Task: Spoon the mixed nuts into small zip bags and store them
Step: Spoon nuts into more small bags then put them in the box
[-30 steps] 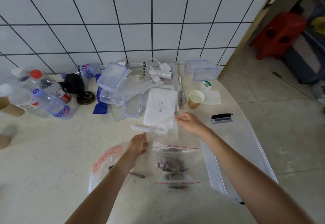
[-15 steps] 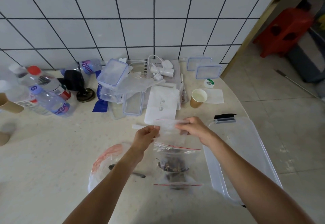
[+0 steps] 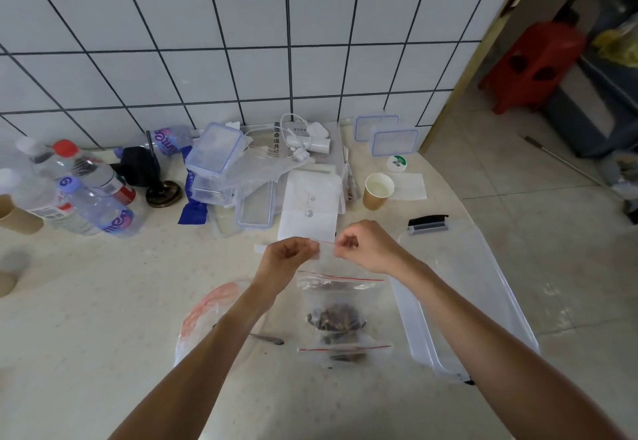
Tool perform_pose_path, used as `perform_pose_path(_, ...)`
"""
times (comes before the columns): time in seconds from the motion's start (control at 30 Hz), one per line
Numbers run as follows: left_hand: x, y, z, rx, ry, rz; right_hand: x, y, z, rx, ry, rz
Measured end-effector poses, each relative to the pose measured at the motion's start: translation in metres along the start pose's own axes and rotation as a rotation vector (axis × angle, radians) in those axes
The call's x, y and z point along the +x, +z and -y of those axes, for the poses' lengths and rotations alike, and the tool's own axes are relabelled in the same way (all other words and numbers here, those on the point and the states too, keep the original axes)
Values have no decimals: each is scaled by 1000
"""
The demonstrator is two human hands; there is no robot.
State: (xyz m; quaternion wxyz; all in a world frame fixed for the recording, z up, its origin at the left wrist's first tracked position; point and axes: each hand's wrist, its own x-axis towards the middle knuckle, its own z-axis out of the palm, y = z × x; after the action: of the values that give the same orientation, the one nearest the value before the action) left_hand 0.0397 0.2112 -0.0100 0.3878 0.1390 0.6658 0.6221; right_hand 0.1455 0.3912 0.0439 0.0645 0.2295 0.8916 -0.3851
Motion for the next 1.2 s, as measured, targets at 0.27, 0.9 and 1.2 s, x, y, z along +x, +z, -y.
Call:
perform_pose_path(0.27, -6, -6, -3, 15, 12, -15, 11, 12, 18, 102, 42, -8)
perform_pose_path(0.9, 2, -8, -1, 137, 119, -8, 16, 8, 20, 228, 101, 83)
perform_pose_path(1.2, 4, -6, 3, 153, 140, -16, 13, 18, 21, -55, -38, 4)
